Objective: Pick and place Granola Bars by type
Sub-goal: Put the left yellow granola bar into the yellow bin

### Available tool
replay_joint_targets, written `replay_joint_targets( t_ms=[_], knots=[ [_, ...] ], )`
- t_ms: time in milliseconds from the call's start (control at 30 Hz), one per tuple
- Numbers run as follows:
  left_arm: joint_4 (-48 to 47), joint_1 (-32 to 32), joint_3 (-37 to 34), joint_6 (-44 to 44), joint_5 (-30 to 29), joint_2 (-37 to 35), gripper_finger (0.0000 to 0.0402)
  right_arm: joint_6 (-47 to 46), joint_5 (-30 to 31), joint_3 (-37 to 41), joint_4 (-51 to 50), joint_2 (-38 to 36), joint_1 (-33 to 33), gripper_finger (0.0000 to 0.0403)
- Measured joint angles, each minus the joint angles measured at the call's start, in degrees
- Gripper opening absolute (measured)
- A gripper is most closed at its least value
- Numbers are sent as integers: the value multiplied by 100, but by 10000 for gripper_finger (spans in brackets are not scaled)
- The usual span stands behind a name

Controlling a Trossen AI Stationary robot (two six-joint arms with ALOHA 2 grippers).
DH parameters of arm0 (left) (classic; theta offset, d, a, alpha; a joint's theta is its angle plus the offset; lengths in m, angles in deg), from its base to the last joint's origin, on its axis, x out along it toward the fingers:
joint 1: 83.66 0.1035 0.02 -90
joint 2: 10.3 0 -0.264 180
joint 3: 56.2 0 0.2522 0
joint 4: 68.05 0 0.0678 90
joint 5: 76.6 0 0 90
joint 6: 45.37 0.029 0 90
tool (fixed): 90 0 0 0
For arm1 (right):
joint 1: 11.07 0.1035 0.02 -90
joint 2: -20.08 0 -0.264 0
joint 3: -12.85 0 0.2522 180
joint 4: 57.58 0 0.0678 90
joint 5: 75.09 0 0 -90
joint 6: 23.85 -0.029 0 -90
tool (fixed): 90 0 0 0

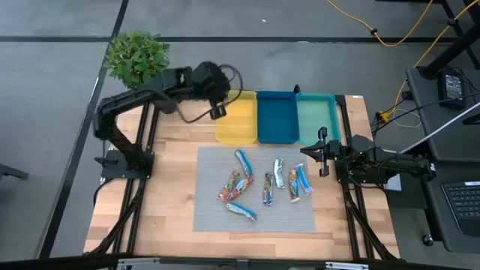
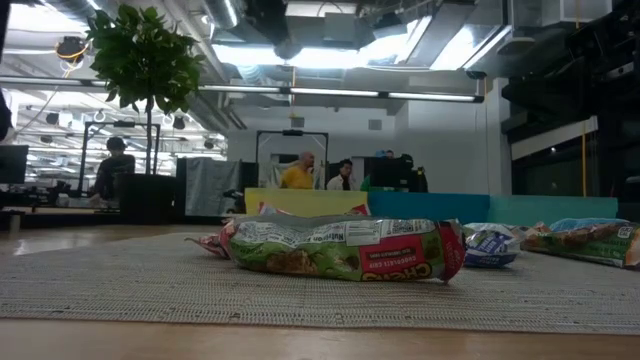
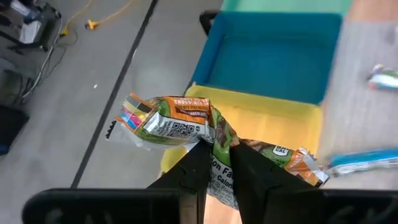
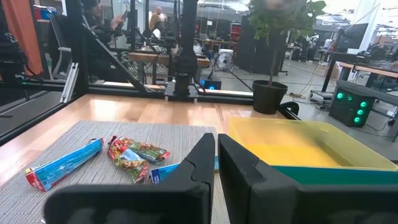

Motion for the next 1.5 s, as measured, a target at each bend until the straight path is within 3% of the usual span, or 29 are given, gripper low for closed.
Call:
replay_joint_targets(
  t_ms=[167,300,767,1500],
  knots=[
    [-270,520,1039,273,86,798,54,0,-1,0,4,-2,0,24],
    [-334,872,1426,211,514,1267,54,0,0,2,2,-2,0,24],
    [-343,1061,1444,423,1557,2457,54,0,-1,1,4,-2,0,24],
    [13,1389,1444,490,1868,3680,54,0,0,0,4,-2,0,24]
  ],
)
